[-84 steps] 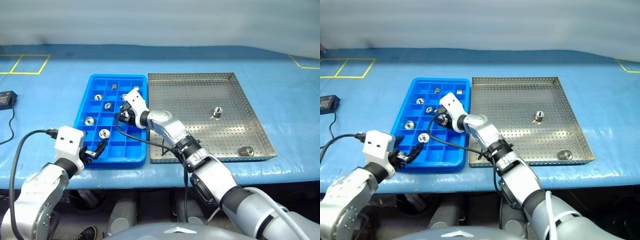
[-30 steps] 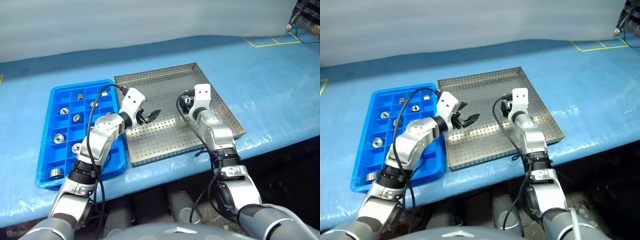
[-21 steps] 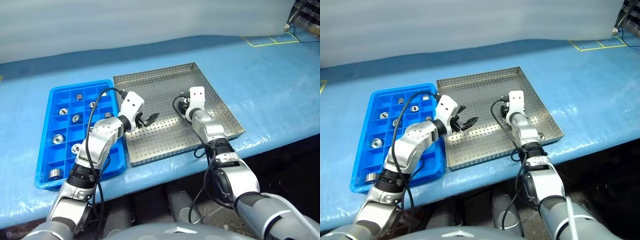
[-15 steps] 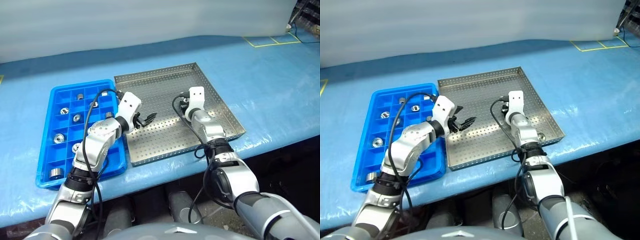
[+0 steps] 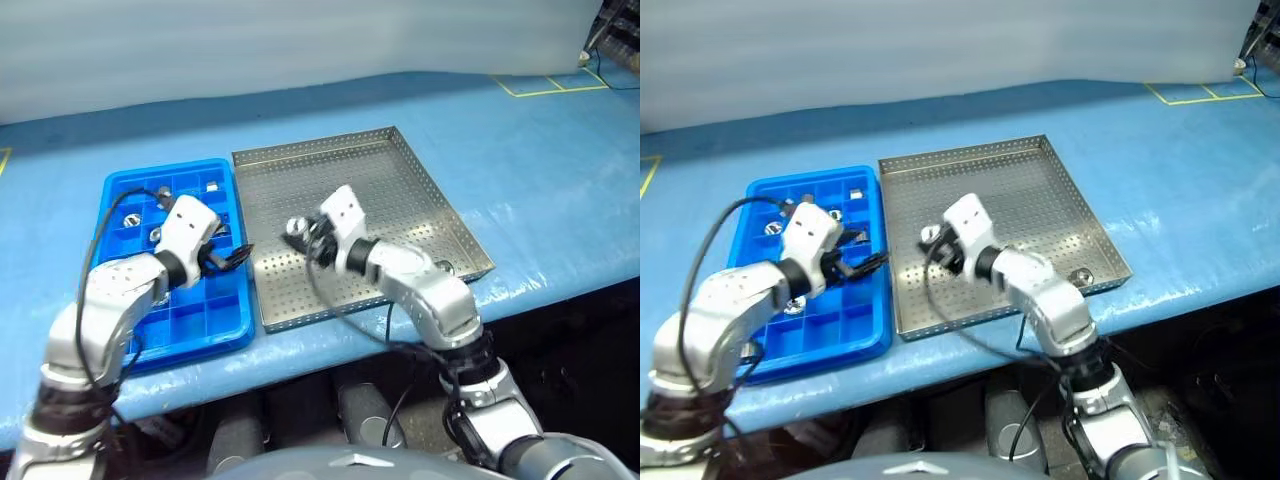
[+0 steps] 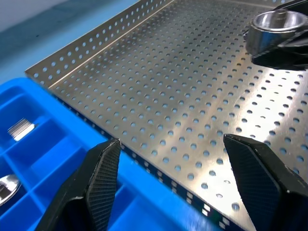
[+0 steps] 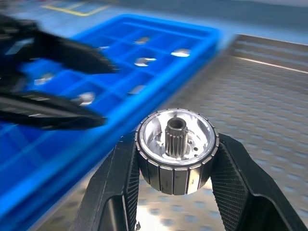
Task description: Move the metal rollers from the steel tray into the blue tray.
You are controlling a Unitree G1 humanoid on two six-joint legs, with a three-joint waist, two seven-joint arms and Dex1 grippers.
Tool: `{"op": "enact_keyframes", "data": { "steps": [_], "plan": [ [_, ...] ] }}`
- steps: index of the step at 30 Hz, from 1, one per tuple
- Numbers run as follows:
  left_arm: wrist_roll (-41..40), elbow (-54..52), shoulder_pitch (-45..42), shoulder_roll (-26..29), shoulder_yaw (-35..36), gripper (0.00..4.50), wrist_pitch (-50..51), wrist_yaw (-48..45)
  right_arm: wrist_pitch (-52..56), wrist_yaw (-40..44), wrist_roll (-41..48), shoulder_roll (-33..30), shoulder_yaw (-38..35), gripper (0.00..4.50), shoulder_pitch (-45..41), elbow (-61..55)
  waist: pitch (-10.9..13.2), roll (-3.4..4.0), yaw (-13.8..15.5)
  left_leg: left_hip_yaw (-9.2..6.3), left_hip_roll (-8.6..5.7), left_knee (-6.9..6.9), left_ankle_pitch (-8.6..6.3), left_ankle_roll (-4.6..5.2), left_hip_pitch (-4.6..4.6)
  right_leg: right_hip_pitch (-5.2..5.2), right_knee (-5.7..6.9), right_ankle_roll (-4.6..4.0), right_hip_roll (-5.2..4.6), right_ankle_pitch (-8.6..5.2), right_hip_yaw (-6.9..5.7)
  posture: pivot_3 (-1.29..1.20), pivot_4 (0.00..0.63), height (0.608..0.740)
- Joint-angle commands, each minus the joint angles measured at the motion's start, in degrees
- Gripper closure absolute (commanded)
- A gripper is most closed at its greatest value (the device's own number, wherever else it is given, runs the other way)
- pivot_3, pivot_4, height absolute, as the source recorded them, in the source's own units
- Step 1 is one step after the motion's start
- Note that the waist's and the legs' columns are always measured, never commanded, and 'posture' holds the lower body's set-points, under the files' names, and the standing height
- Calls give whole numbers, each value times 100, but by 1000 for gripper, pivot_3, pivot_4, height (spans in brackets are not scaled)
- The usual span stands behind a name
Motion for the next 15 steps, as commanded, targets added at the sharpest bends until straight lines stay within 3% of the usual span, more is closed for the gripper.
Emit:
{"op": "enact_keyframes", "data": {
  "steps": [1,7,15],
  "plan": [
    [-698,-579,206,50,851,750,316,-251,329,14,208,282,207,2772,-179,-426,-1,-2,66,-3,0,5,2,-3,-1,2,0,0,-3,0,-3,-173,150,740],
    [-737,-667,760,408,1642,750,605,-119,360,53,32,777,961,2772,-395,-39,-4,-9,196,-1,2,27,0,-6,-2,5,2,-1,-6,2,-9,-123,150,740],
    [-651,-735,1264,516,1925,750,609,133,340,222,-13,1109,1497,2772,-333,509,-11,-23,562,-1,4,4,-5,-14,-7,-11,0,-15,-7,1,-18,-71,150,740]
  ]
}}
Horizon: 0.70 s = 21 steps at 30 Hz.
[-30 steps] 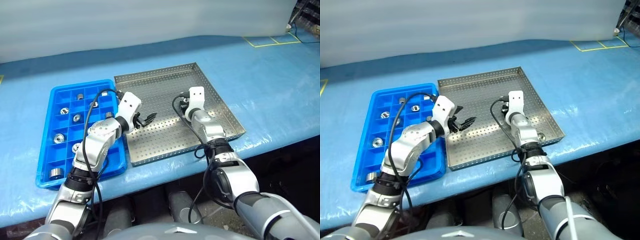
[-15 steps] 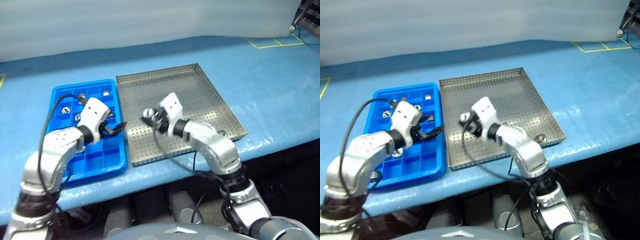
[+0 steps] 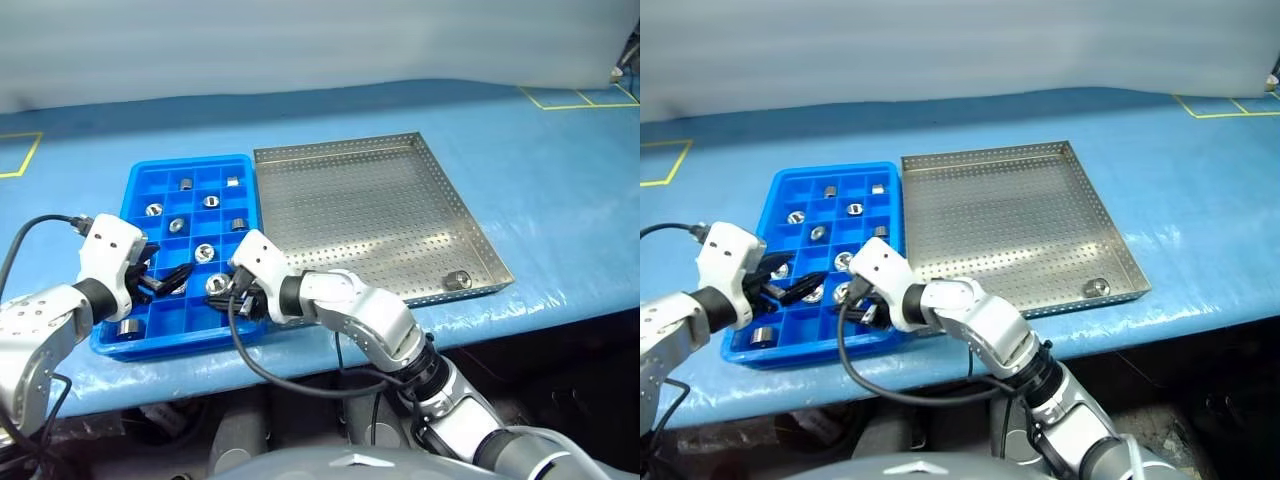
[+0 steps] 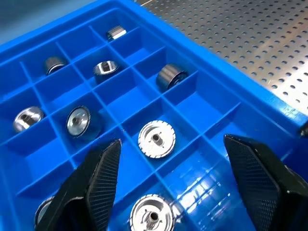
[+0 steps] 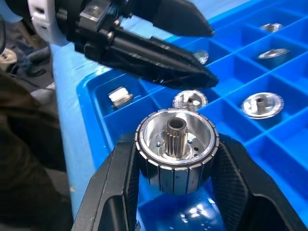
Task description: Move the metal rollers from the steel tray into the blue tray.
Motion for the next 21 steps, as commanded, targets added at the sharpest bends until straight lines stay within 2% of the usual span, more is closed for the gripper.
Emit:
{"op": "enact_keyframes", "data": {
  "steps": [1,7,8,12,13,16,18,21],
  "plan": [
    [-24,-280,46,10,115,750,-35,123,-102,93,-20,120,37,2772,-52,124,-3,-5,108,0,0,0,0,-1,1,0,-1,-1,-1,0,-2,-69,150,740],
    [-49,-349,49,-111,-108,750,-80,289,-159,66,-210,124,14,2772,-100,504,-16,-26,281,5,3,3,-6,-11,8,-2,-5,-10,-9,4,-10,-71,150,740],
    [-50,-333,37,-117,-137,750,-92,301,-202,42,-264,120,10,2053,-104,528,-17,-27,290,6,5,2,-8,-15,8,-2,-5,-12,-9,5,-13,-71,150,740],
    [-73,-238,-52,-154,-283,750,-153,338,-415,30,-232,175,-232,769,-43,306,-17,-28,324,5,11,2,-5,-14,7,0,-5,-18,-7,6,-20,-78,150,740],
    [-71,-146,-147,-236,-433,750,-186,380,-365,-95,-176,215,-477,492,-33,165,-17,-28,330,5,11,2,-5,-14,6,0,-5,-18,-7,6,-20,-78,150,740],
    [47,43,-384,-430,-973,750,-340,502,-327,-297,-265,-2,-855,492,-20,-237,-19,-31,369,7,9,3,-3,-13,3,1,-5,-18,-6,6,-21,-115,150,740],
    [-79,44,-614,-743,-1226,750,-372,561,-244,-380,-389,-340,-1044,492,44,-596,-20,-32,386,8,7,4,-3,-12,3,4,-9,-17,-8,7,-21,-134,150,740],
    [-162,127,-1014,-1248,-1989,750,-602,446,90,-491,-510,-1135,-1541,492,306,-1300,-26,-41,397,9,1,15,-3,-11,-10,8,-14,-18,-11,10,-25,-181,150,740]
  ]
}}
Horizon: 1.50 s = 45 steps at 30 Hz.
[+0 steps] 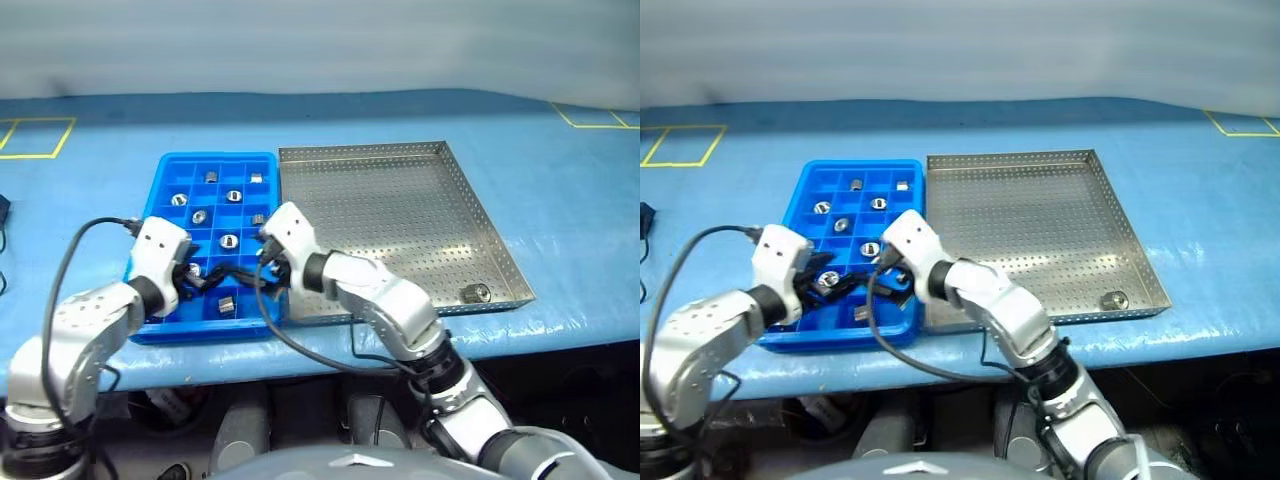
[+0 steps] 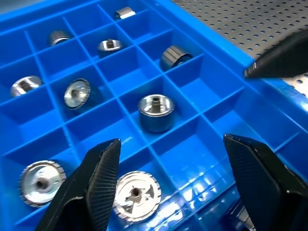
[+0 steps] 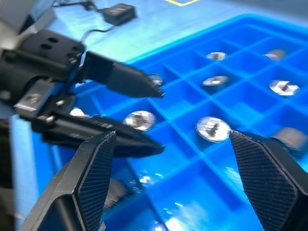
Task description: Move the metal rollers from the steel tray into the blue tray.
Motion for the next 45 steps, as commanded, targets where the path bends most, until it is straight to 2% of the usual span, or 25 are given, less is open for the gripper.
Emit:
{"op": "enact_keyframes", "data": {
  "steps": [1,4,7,11,13,19,23,28,45],
  "plan": [
    [-66,-7,-392,-374,-799,750,-386,-108,353,-146,-169,-709,-589,492,274,-891,0,0,12,3,-2,3,-1,1,-1,1,1,-1,-1,1,-1,-200,150,740],
    [-18,228,-685,-709,-1406,750,-695,-245,859,-174,-150,-1443,-1095,492,634,-1573,0,3,-55,23,-2,7,-2,2,-2,3,2,1,-1,-1,1,-249,150,740],
    [37,506,-951,-864,-1839,750,-1004,-469,1429,-114,-7,-2054,-1674,492,940,-2112,-1,10,-258,31,-1,11,-2,2,0,-2,6,1,13,-2,4,-337,150,740],
    [474,1126,-1450,-903,-2425,750,-1433,-606,2262,-99,73,-2655,-2208,492,1233,-2272,-6,18,-515,29,-4,21,-3,3,3,3,13,-2,20,-4,2,-396,150,740],
    [687,1300,-1569,-909,-2651,750,-1623,-641,2618,-79,162,-2761,-2353,492,1198,-2147,-5,18,-717,30,-4,35,-4,5,-2,6,13,-1,16,-4,2,-415,150,740],
    [760,1408,-1441,-1109,-2697,750,-1851,-641,2959,12,126,-3308,-2076,492,709,-1513,-4,20,-1326,23,1,52,-17,28,-2,12,12,13,2,2,22,-432,150,740],
    [801,1357,-1270,-1231,-2697,750,-1917,-561,2829,67,16,-3663,-1800,492,426,-867,-3,18,-1576,22,-3,52,-18,30,5,18,10,18,5,3,23,-423,150,740],
    [874,1311,-988,-1396,-2759,750,-1945,-406,2747,369,117,-3781,-1650,492,89,-130,-3,18,-1696,23,-5,49,-18,31,10,19,11,19,9,2,26,-398,150,740],
    [999,1330,-791,-1431,-2710,750,-1883,-188,2613,603,177,-3439,-1269,492,-433,458,-1,18,-1649,26,-3,50,-19,33,8,18,9,32,9,4,41,-361,150,740]
  ]
}}
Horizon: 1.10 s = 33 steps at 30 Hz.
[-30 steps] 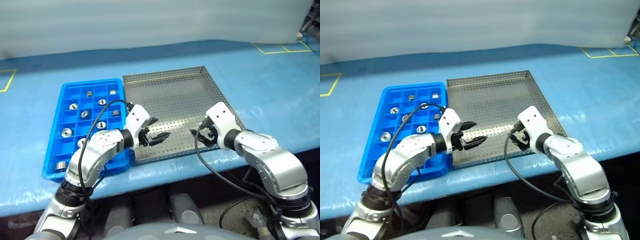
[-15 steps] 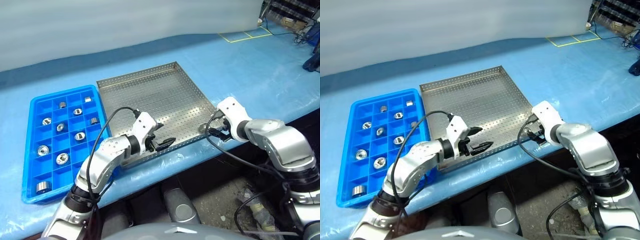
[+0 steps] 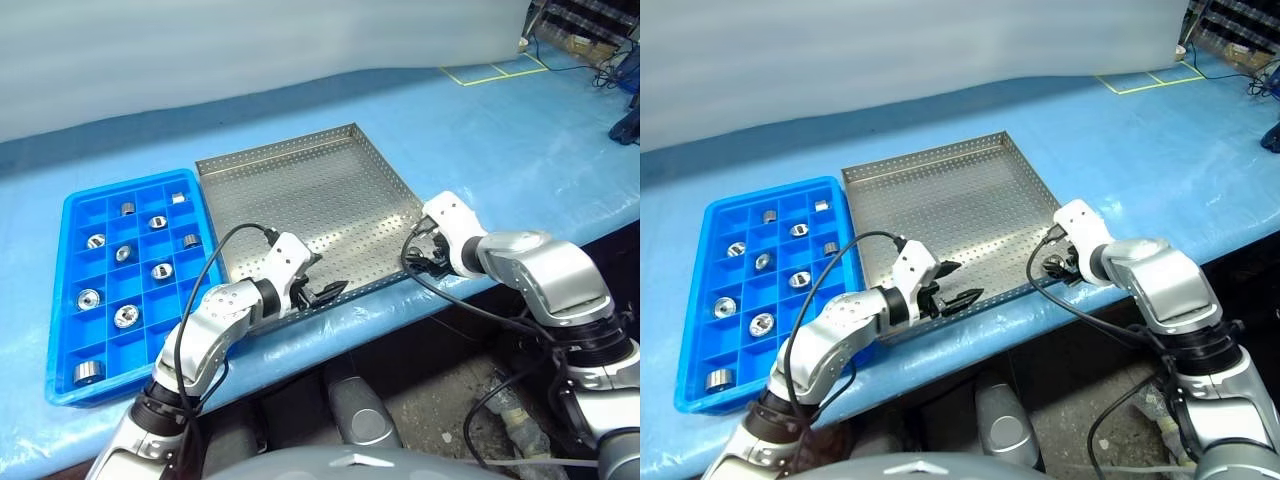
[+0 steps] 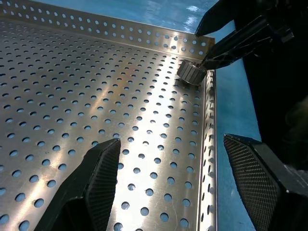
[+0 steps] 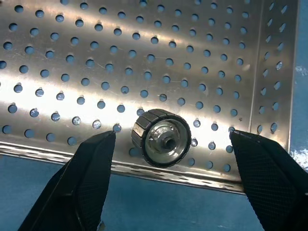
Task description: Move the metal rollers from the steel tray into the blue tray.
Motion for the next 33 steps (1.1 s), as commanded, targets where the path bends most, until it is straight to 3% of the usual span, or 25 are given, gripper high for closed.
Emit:
{"op": "enact_keyframes", "data": {
  "steps": [1,5,8,11,19,22,26,33],
  "plan": [
    [16,-113,2,-40,76,750,-35,38,-115,83,-14,41,158,492,-176,151,0,0,8,0,0,1,0,0,0,0,0,0,0,0,0,-359,150,740],
    [27,-118,21,-55,70,750,-24,87,-170,111,-114,77,413,492,-291,479,0,0,43,-1,0,-1,0,0,0,0,0,1,0,0,0,-348,150,740],
    [33,-136,47,-57,97,750,-24,113,-169,140,-159,78,532,1141,-331,710,0,0,92,-2,0,-1,0,1,0,0,0,1,1,0,0,-343,150,740],
    [42,-139,71,-51,130,750,-23,146,-68,250,-119,40,624,2071,-376,800,0,0,163,-6,-1,-2,0,1,-4,0,0,5,1,-3,0,-342,150,740],
    [50,-95,88,-158,75,750,-50,205,-190,533,-348,-277,1139,2071,-682,1073,0,1,260,-7,-5,-2,-5,8,-6,0,-1,12,0,-8,4,-341,150,740],
    [61,-94,126,-207,76,750,-63,233,-229,624,-389,-296,1206,2688,-825,1181,0,1,286,-6,-6,-1,-5,9,-7,0,-2,13,-1,-8,5,-336,150,740],
    [62,-92,148,-233,106,750,-67,252,-353,844,-423,-342,1346,3916,-1007,1191,0,1,321,-5,-6,2,-5,9,-6,1,-1,13,-1,-8,6,-333,150,740],
    [84,-55,133,-300,65,750,-82,298,-808,1448,-630,-622,1718,3916,-1524,1277,5,10,292,1,-6,3,-5,9,-6,-2,0,15,-1,-7,12,-339,150,740]
  ]
}}
